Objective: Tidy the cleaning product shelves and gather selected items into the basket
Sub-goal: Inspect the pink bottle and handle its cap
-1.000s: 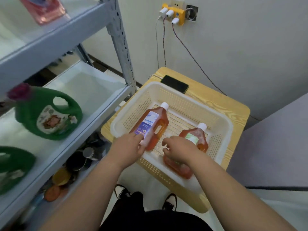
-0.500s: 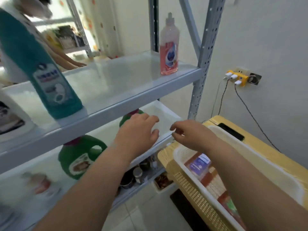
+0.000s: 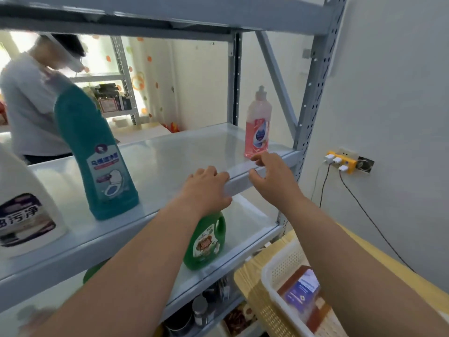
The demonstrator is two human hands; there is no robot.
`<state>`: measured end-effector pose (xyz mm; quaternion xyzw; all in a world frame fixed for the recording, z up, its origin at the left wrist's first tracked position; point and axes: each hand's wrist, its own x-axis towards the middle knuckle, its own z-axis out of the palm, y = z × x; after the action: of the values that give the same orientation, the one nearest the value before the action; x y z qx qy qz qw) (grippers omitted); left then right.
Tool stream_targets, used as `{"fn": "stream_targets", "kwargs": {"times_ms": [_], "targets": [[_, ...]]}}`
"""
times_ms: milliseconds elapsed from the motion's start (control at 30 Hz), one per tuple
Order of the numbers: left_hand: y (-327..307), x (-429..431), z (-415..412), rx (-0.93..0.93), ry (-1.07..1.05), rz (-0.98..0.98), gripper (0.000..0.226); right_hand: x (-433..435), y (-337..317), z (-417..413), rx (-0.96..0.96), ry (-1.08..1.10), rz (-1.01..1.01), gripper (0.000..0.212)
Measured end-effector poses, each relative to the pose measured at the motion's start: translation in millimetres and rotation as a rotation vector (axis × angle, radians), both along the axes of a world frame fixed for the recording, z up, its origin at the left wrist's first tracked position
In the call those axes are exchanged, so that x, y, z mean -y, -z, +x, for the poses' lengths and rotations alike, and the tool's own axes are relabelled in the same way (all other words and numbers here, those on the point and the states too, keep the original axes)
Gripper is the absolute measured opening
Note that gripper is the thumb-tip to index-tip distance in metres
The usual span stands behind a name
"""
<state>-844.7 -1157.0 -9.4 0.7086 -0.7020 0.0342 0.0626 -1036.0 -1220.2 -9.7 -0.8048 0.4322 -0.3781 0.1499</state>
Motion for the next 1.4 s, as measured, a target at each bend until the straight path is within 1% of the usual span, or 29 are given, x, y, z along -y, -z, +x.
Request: {"fn": "stream_targets", "kwargs": {"times_ms": [67, 167, 233, 267, 300, 400, 433, 533, 567, 667, 733, 833, 900, 933, 1033, 1067, 1133, 1200, 1267, 1333, 1400], "targets": [[2, 16, 4, 0.005, -0.023, 0.018, 0.066, 23, -6, 3, 0.042, 0.029, 0.025, 0.043], [12, 29, 10, 0.006, -0.053, 0.002, 0.077, 63, -15, 5, 0.135, 0.063, 0.08, 0.076], [18, 32, 12, -0.005, -0.059, -0.033, 0.078, 92, -23, 6, 0.203, 0.091, 0.172, 0.1], [20, 32, 13, -0.018, -0.065, -0.046, 0.078, 104, -26, 8, 0.226, 0.091, 0.224, 0.105], [20, 33, 14, -0.033, -0.072, -0.052, 0.079, 116, -28, 10, 0.24, 0.073, 0.261, 0.105], [20, 32, 15, -0.067, -0.083, -0.047, 0.079, 148, -29, 16, 0.262, -0.024, 0.309, 0.082], [20, 32, 15, -0.073, -0.085, -0.044, 0.078, 155, -29, 17, 0.259, -0.041, 0.336, 0.082], [18, 31, 13, -0.086, -0.089, -0.056, 0.08, 163, -27, 18, 0.27, -0.068, 0.392, 0.094], [18, 31, 12, -0.088, -0.09, -0.064, 0.081, 163, -25, 19, 0.278, -0.082, 0.391, 0.093], [16, 30, 13, -0.107, -0.094, -0.084, 0.08, 148, -20, 27, 0.281, -0.134, 0.361, 0.076], [15, 30, 14, -0.174, -0.117, -0.089, 0.079, 130, -16, 32, 0.308, -0.163, 0.331, 0.064], [11, 23, 15, -0.331, -0.142, -0.123, 0.074, 97, -12, 33, 0.413, -0.213, 0.343, 0.048], [4, 13, 12, -0.477, -0.099, -0.177, 0.065, 69, -13, 29, 0.469, -0.261, 0.378, 0.04], [1, 6, 9, -0.579, -0.054, -0.206, 0.056, 54, -13, 26, 0.501, -0.296, 0.406, 0.042], [-2, -23, -2, -0.898, 0.028, -0.289, 0.014, 8, -7, 18, 0.576, -0.382, 0.504, 0.052], [1, -35, -7, -0.989, 0.031, -0.316, 0.008, -7, -1, 15, 0.581, -0.403, 0.529, 0.051], [15, -61, -17, -1.117, 0.023, -0.341, 0.007, -37, 12, 11, 0.608, -0.418, 0.583, 0.05], [33, -87, -29, -1.255, -0.004, -0.317, 0.011, -65, 27, 7, 0.634, -0.394, 0.63, 0.049], [50, -110, -40, -1.42, -0.025, -0.27, 0.015, -90, 45, 2, 0.637, -0.383, 0.673, 0.041], [68, -129, -46, -1.564, -0.104, -0.224, 0.02, -111, 64, -5, 0.65, -0.351, 0.764, 0.033], [83, -143, -50, -1.809, -0.231, -0.132, 0.028, -130, 83, -6, 0.66, -0.301, 0.893, 0.024]]}}
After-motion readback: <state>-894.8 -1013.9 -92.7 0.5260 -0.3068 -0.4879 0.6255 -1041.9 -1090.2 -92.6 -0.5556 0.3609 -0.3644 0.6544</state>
